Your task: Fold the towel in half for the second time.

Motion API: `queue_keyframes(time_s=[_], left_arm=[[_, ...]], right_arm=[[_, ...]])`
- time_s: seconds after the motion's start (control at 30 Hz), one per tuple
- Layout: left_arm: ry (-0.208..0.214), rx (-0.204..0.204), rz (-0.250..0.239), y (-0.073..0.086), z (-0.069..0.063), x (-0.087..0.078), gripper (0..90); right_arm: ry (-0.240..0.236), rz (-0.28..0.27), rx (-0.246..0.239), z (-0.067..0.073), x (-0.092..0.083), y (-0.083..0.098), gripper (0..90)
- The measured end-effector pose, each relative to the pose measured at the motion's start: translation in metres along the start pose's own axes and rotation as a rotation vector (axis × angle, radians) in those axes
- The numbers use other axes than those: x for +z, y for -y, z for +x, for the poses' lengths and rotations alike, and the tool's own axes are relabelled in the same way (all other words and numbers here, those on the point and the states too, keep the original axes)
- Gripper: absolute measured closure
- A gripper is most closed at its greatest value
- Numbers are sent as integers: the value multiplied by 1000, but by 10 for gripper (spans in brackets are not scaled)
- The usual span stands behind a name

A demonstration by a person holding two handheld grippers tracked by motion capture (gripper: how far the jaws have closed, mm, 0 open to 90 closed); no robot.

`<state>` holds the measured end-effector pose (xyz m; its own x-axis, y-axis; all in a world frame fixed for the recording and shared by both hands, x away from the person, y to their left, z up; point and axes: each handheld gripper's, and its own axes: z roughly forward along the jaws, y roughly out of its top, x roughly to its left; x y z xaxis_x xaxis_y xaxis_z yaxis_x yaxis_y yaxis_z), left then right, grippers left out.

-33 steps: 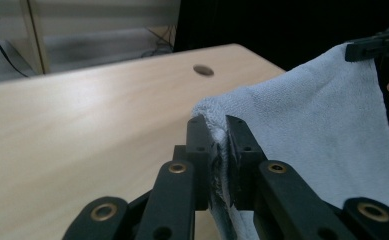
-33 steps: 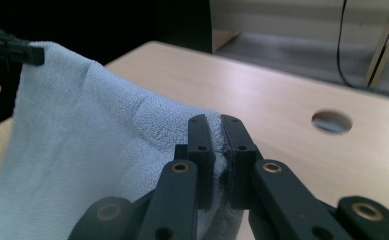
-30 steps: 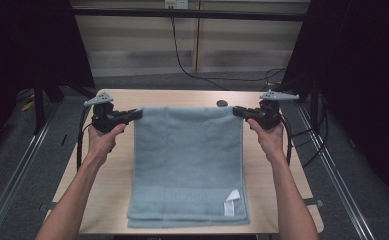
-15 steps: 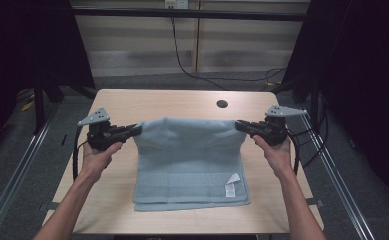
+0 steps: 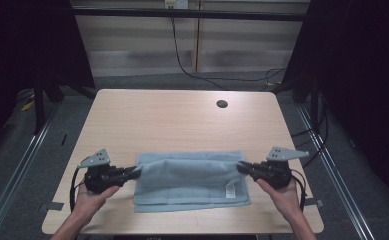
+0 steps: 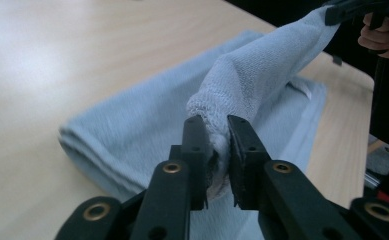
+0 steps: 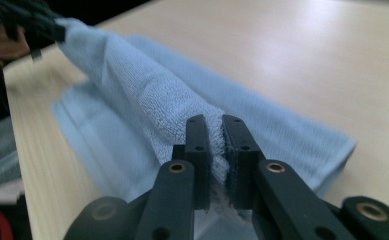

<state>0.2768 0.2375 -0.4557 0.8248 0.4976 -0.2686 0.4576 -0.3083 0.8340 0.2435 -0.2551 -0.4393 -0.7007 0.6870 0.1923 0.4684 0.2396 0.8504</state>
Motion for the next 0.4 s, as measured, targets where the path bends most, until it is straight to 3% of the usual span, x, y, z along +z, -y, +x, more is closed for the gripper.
queue_keyframes(time_s=[0.07,0.1,0.13,0.2,0.27,0.3,0.4], left_arm=[[4,7,1,4,-3,-2,734],[28,3,-18,6,-4,-5,734],[38,-24,-83,7,-7,-13,607],[26,-23,-100,4,-7,-17,504],[-22,-42,-139,2,-2,-22,473],[-67,-72,-141,4,8,-24,429],[-98,-85,-128,9,15,-23,383]], right_arm=[[-11,32,20,4,0,14,737],[-11,32,20,4,0,14,737],[-15,0,40,7,-6,22,638],[9,-24,49,8,-10,23,600],[49,-70,55,6,-16,23,546],[72,-86,81,2,-19,23,510],[101,-97,104,-4,-20,27,460]])
